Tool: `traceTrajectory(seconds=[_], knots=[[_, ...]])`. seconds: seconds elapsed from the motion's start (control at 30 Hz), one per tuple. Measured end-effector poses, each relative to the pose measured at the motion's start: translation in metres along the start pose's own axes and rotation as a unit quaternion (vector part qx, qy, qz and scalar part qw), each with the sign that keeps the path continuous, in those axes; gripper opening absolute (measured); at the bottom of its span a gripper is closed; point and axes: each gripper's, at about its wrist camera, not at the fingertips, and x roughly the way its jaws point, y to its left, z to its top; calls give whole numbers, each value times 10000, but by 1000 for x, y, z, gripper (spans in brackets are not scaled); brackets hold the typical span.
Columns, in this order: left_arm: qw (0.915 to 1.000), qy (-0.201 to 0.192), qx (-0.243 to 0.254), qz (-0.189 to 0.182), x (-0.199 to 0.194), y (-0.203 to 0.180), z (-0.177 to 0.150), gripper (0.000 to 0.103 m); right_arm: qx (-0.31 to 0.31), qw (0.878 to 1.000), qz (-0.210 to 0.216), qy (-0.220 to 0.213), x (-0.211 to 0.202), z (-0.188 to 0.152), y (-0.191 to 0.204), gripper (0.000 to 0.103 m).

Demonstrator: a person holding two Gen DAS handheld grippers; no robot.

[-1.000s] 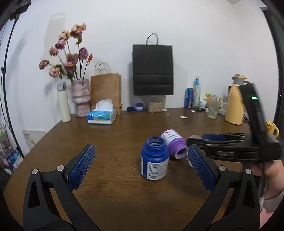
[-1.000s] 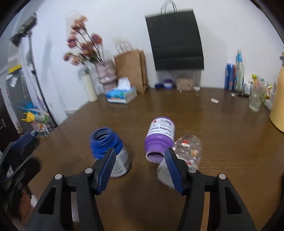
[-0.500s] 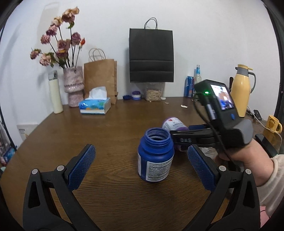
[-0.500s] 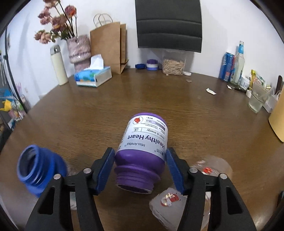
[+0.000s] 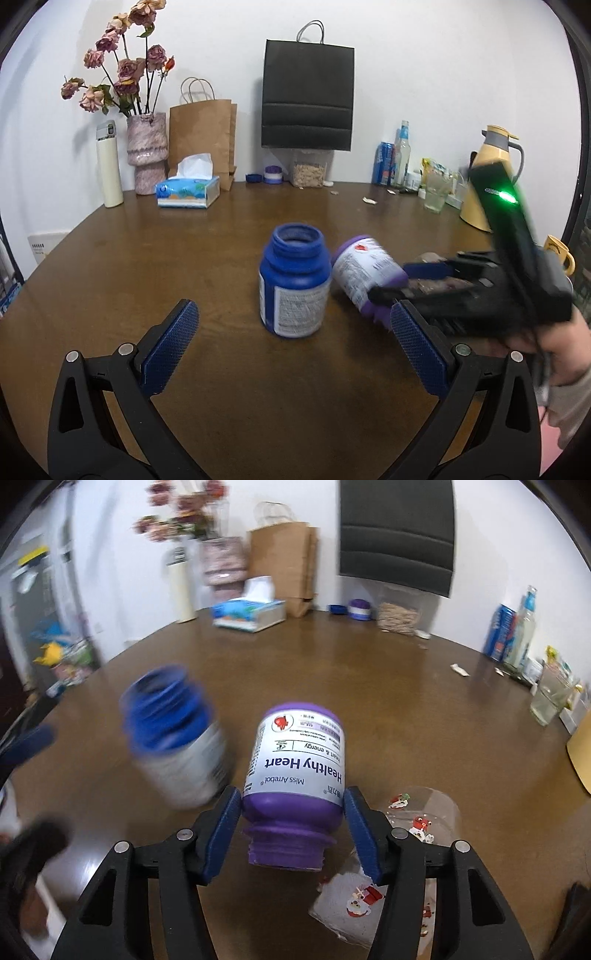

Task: Flip cup upright
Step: 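Lift the purple bottle with the right gripper while the left gripper approaches it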

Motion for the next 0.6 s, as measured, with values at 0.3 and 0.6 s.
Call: traceTrajectory(seconds=[0.3,0.6], knots=[[9975,331,-355,-520,0,-9,-1,95,-943,9911,868,-352,-47,-53,46,61],[9961,794,-307,-224,33,-11,-4,58,-1765,9670,1532,-1011,-43,-68,57,62]])
